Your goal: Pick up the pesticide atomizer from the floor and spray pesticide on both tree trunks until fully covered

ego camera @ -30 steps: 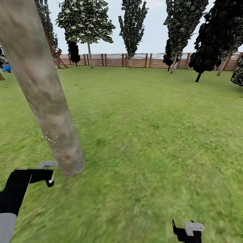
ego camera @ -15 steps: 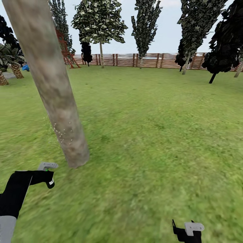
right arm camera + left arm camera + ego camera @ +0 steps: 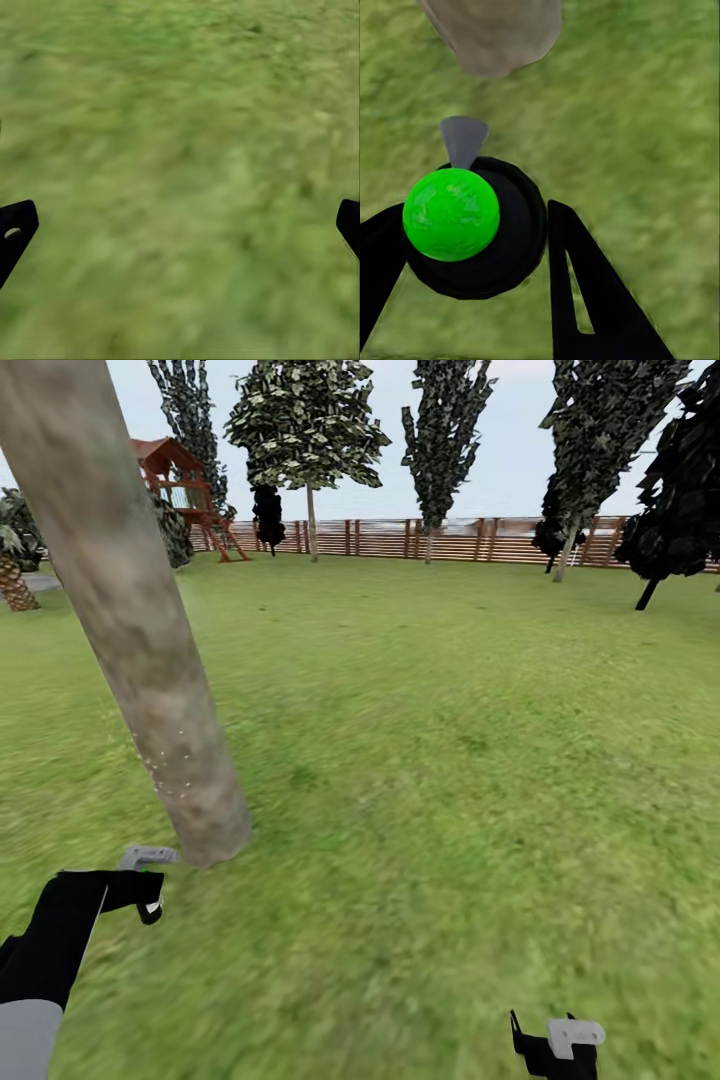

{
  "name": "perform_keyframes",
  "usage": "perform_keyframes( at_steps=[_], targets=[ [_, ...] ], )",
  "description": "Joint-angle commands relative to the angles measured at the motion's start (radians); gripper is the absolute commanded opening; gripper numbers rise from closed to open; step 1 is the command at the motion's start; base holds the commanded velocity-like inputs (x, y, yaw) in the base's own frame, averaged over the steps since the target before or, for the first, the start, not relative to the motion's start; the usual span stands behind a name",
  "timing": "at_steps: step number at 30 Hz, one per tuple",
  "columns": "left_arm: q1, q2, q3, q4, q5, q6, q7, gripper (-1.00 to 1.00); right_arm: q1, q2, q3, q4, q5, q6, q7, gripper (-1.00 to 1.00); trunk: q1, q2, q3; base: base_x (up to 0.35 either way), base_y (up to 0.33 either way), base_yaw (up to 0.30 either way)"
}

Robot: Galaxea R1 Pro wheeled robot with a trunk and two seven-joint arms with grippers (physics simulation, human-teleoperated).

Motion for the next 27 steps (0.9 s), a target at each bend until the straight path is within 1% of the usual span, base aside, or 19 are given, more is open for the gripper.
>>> perform_keyframes(
  at_steps=[1,2,4,12,15,19,24,27],
  targets=[
    [-0.001,-0.001,0.001,0.0,-0.005,0.004,0.011,-1.0,0.0,0.0,-0.005,0.001,0.011,-0.002,-0.005,1.0,0.0,0.0,-0.001,0.261,-0.177,0.264],
    [-0.001,-0.001,0.001,0.002,-0.003,0.005,0.03,-1.0,0.0,0.0,-0.005,0.001,0.01,-0.002,-0.005,1.0,0.0,0.0,-0.001,0.268,-0.173,0.235],
    [-0.001,-0.001,0.002,0.016,-0.001,0.004,0.045,-1.0,0.0,-0.001,-0.005,0.001,0.01,-0.002,-0.005,1.0,0.0,0.0,-0.001,0.274,-0.17,0.098],
    [-0.001,-0.002,0.001,0.032,0.002,0.004,0.049,-1.0,0.0,-0.001,-0.005,0.001,0.011,-0.002,-0.005,1.0,0.0,0.0,-0.001,0.262,-0.176,0.009],
    [-0.001,-0.002,0.002,0.035,0.002,0.005,0.048,-1.0,0.0,-0.001,-0.005,0.001,0.011,-0.002,-0.005,1.0,0.0,0.0,-0.001,0.004,-0.254,0.037],
    [-0.001,-0.002,0.002,0.035,0.001,0.008,0.047,-1.0,0.0,-0.001,-0.005,0.001,0.01,-0.002,-0.006,1.0,0.0,0.0,-0.001,-0.094,-0.237,0.242],
    [-0.001,-0.002,0.001,0.037,0.003,0.011,0.048,-1.0,0.0,-0.001,-0.005,0.001,0.011,-0.002,-0.005,1.0,0.0,0.0,-0.001,-0.008,-0.025,0.255],
    [-0.001,-0.002,0.001,0.037,0.003,0.011,0.049,-1.0,0.0,-0.001,-0.005,0.001,0.011,-0.002,-0.005,1.0,0.0,0.0,-0.001,0.093,-0.139,0.056]
  ],
)
